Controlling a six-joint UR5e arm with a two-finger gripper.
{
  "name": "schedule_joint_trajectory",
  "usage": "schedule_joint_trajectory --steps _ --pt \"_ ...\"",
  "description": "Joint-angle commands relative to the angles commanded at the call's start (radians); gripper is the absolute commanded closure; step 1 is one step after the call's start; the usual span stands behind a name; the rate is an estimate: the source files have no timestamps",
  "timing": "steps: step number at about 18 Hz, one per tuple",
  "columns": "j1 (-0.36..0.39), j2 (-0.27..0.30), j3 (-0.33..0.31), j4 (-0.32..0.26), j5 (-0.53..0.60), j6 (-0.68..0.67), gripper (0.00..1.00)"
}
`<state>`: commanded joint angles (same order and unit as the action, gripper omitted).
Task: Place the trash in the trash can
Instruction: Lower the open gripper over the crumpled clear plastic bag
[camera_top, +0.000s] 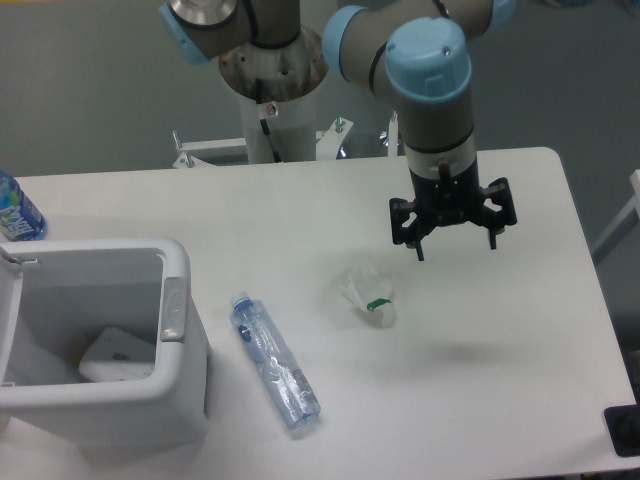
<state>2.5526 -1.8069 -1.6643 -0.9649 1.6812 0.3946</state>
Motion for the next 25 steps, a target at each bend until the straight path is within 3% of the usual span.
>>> schedule_joint_trajectory --steps 4,7,21,22,25 --pt "-0.028 -0.029 -0.078 -0.002 0.003 -0.042 0.0" --pt "-0.045 -0.052 -0.103 -0.003 0.002 -0.048 0.0" --pt "-0.123 -0.213 -0.095 0.003 -0.008 -0.105 0.0" --pt "-0.123 -0.215 -0.1 0.003 -0.005 -0.105 0.05" --pt "-0.121 -0.216 -0.112 0.003 0.003 -0.103 0.37"
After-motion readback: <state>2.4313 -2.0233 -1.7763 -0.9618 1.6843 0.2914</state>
